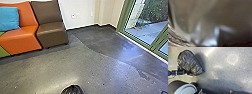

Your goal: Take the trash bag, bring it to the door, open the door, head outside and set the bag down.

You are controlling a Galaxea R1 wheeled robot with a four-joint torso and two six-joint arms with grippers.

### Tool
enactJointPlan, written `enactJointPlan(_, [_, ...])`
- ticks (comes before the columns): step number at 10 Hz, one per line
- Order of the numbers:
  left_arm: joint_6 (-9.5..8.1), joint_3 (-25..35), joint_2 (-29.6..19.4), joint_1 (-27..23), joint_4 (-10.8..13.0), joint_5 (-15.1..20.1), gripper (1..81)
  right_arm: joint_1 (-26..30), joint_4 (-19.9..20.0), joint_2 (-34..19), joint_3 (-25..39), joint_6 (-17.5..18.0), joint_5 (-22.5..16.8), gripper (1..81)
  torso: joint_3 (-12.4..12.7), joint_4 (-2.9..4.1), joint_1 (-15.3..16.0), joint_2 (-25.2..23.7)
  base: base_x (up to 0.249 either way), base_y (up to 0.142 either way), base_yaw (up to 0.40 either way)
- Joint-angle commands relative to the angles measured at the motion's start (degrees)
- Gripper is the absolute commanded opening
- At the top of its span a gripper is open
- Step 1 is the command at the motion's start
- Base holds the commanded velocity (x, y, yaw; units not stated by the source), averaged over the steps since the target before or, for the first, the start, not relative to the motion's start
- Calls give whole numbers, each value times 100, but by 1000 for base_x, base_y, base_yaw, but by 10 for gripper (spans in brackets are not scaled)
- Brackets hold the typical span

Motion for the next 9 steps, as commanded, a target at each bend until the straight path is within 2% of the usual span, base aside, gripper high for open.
enactJointPlan(1, [-20, 3, -97, -555, 26, 432, 10, 369, 118, -224, 47, 5, -298, 811, 546, 0, -361, 560, 0, 0, 0])
enactJointPlan(7, [32, 3, -97, -353, 35, 414, 10, -193, 109, 135, -603, -57, -212, 811, 1678, 0, -1091, 1687, 0, 0, 0])
enactJointPlan(9, [59, 3, -97, -265, 35, 414, 10, -553, 118, 347, -929, -57, 0, 811, 2030, 0, -1320, 2039, 0, 0, 0])
